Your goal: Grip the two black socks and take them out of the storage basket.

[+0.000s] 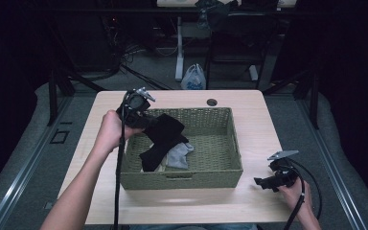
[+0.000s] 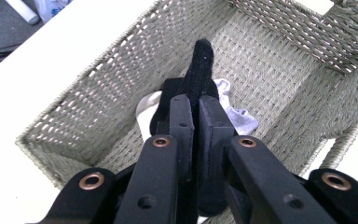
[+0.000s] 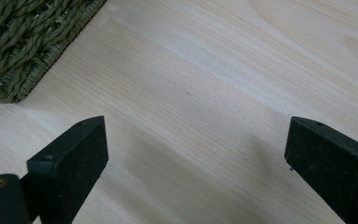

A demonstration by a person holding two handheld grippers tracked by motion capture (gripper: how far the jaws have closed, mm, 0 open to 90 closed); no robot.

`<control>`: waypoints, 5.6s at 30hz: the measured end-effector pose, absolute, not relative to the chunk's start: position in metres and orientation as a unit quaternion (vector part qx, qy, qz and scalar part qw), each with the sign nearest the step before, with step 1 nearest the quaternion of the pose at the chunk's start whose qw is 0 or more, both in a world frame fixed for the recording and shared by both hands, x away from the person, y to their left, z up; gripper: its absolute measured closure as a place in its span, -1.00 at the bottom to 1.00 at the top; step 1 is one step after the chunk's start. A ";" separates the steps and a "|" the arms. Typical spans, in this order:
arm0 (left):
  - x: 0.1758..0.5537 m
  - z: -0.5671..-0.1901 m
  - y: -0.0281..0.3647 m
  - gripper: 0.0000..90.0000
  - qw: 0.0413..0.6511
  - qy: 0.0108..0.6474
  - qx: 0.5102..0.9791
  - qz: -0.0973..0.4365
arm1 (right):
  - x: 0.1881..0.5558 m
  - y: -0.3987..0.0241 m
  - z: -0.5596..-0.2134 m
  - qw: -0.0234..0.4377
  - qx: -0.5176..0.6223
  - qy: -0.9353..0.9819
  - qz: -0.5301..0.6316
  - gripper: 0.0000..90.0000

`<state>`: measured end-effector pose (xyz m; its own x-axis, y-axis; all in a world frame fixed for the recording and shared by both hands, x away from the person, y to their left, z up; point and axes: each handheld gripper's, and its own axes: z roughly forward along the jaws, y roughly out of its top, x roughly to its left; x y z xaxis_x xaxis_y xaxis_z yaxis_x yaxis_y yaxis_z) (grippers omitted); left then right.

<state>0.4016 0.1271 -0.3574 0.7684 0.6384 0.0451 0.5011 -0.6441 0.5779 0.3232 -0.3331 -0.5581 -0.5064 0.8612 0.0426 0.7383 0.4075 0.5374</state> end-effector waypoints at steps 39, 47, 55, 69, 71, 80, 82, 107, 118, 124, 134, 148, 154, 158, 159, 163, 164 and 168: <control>0.396 -0.311 0.178 0.89 0.288 0.365 0.867 0.177 | 0.323 -0.333 -0.558 0.121 0.482 0.831 0.251 -0.88; 0.391 -0.304 0.200 0.89 0.286 0.386 0.856 0.191 | 0.323 -0.333 -0.558 0.119 0.483 0.830 0.251 -0.88; 0.380 -0.302 0.229 0.89 0.289 0.410 0.840 0.206 | 0.323 -0.333 -0.558 0.123 0.482 0.831 0.250 -0.88; 0.366 -0.318 0.276 0.89 0.292 0.457 0.813 0.210 | 0.323 -0.332 -0.558 0.119 0.478 0.833 0.253 -0.88; 0.365 -0.323 0.280 0.89 0.291 0.463 0.810 0.210 | 0.323 -0.332 -0.558 0.119 0.478 0.833 0.254 -0.88; 0.360 -0.349 0.299 0.89 0.276 0.494 0.798 0.209 | 0.323 -0.333 -0.558 0.118 0.479 0.832 0.253 -0.88; 0.359 -0.354 0.302 0.89 0.272 0.499 0.795 0.211 | 0.323 -0.333 -0.558 0.118 0.479 0.832 0.253 -0.88; 0.352 -0.469 0.303 0.89 0.282 0.561 0.759 0.170 | 0.323 -0.333 -0.558 0.118 0.480 0.833 0.249 -0.88; 0.363 -0.498 0.296 0.88 0.237 0.568 0.773 0.155 | 0.324 -0.334 -0.559 0.120 0.482 0.832 0.248 -0.88; 0.372 -0.527 0.300 0.87 0.213 0.582 0.776 0.116 | 0.324 -0.333 -0.559 0.117 0.482 0.832 0.248 -0.88; 0.374 -0.542 0.302 0.41 0.209 0.593 0.773 0.089 | 0.323 -0.332 -0.558 0.118 0.478 0.832 0.254 -0.88; 0.362 -0.505 0.303 -0.67 0.257 0.589 0.756 0.126 | 0.323 -0.334 -0.559 0.119 0.481 0.830 0.254 -0.88; 0.359 -0.491 0.298 -0.73 0.273 0.570 0.761 0.146 | 0.323 -0.334 -0.559 0.116 0.481 0.831 0.255 -0.88; 0.355 -0.478 0.293 -0.82 0.282 0.559 0.763 0.161 | 0.323 -0.333 -0.559 0.114 0.482 0.830 0.256 -0.88; 0.354 -0.473 0.290 -0.84 0.285 0.557 0.762 0.167 | 0.323 -0.333 -0.560 0.114 0.482 0.830 0.256 -0.88; 0.350 -0.453 0.282 -0.89 0.299 0.536 0.766 0.192 | 0.323 -0.333 -0.560 0.109 0.484 0.830 0.256 -0.88; 0.349 -0.448 0.279 -0.89 0.304 0.530 0.766 0.198 | 0.323 -0.334 -0.560 0.109 0.483 0.830 0.256 -0.88; 0.351 -0.428 0.262 -0.90 0.306 0.503 0.781 0.206 | 0.322 -0.334 -0.560 0.108 0.482 0.831 0.256 -0.88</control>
